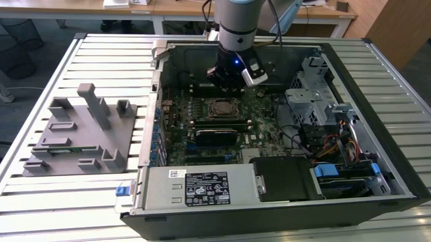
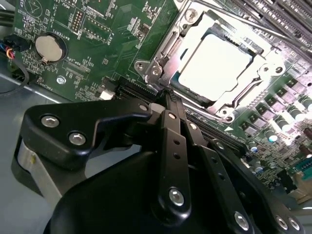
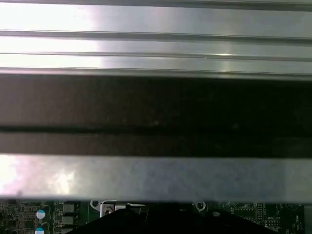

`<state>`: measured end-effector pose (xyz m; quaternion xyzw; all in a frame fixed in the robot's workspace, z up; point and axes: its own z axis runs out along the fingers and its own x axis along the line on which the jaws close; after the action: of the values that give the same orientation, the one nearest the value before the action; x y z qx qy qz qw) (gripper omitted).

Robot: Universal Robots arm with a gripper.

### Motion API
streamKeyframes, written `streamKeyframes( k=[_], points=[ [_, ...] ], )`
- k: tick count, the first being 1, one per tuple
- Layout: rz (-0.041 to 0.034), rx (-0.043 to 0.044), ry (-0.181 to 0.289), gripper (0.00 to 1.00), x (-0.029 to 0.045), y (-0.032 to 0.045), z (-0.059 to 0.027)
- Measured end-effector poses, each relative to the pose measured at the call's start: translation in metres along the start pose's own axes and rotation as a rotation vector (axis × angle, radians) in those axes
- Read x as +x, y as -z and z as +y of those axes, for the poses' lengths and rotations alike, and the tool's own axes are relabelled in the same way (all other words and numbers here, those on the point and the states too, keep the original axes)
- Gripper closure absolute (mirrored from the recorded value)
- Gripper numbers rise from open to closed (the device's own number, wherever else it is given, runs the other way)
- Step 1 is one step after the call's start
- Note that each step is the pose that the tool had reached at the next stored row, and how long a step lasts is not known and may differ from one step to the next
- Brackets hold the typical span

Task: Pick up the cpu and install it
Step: 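Install the first cpu locking lever, then install the second cpu locking lever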

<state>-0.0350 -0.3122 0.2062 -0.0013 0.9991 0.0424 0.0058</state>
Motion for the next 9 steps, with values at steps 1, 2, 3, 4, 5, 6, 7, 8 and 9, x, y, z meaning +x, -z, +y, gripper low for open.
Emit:
streamKeyframes(
  k=[1,2,3,4,5,6,7,8,9],
  points=[
    [0.0,0.0,0.0,0.89,0.0,0.0,-0.0005],
    [0.0,-0.0001,0.0,0.89,0.0,0.0001,-0.0009],
    [0.0,0.0,0.0,0.89,0.0,0.0001,-0.0013],
    [0.0,0.0,0.0,0.89,0.0,0.0001,-0.0018],
    [0.0,0.0,0.0,0.89,0.0,0.0002,-0.0022],
    [0.0,0.0,0.0,0.89,0.0,0.0002,-0.0028],
    [0.0,0.0,0.0,0.89,0.0,0.0003,-0.0033],
    [0.0,0.0,0.0,0.89,0.0,0.0003,-0.0039],
    [0.0,0.0,0.0,0.89,0.0,0.0004,-0.0047]
  ],
)
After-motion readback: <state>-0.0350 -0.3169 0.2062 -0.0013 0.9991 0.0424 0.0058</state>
